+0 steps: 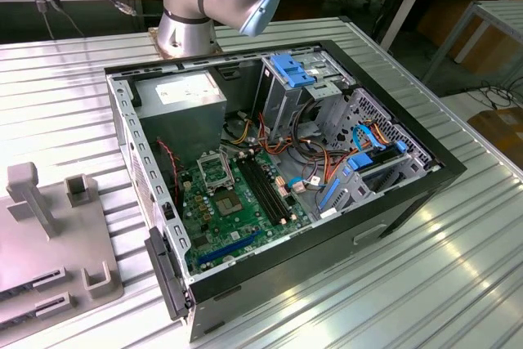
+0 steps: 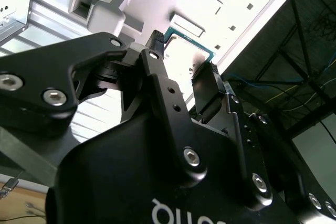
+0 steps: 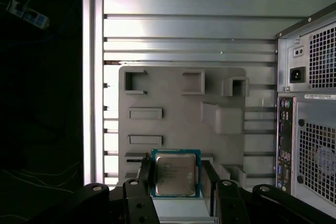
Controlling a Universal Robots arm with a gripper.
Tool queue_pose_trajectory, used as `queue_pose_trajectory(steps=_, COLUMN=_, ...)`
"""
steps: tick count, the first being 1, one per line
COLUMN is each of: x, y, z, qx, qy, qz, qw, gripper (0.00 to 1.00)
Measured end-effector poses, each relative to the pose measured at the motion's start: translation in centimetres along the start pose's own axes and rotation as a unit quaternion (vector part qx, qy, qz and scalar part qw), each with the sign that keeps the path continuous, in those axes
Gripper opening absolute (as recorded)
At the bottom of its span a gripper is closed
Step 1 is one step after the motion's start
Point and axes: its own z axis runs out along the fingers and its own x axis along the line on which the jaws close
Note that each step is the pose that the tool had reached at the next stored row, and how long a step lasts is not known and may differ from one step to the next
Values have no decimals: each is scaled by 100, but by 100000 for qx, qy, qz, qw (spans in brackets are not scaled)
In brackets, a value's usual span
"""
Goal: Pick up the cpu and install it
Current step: 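Pick up the cpu and move it towards the insertion slot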
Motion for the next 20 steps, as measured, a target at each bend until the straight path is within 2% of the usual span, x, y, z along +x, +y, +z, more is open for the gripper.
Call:
queue_pose_trajectory(steps=15, x=-159, y=-1, z=-3, qx=0, qy=-2, qz=-4, qw=100000, gripper=47)
queue_pose_trajectory(steps=20, x=-187, y=-1, z=-2, qx=-3, qy=-5, qz=2, qw=100000, gripper=47)
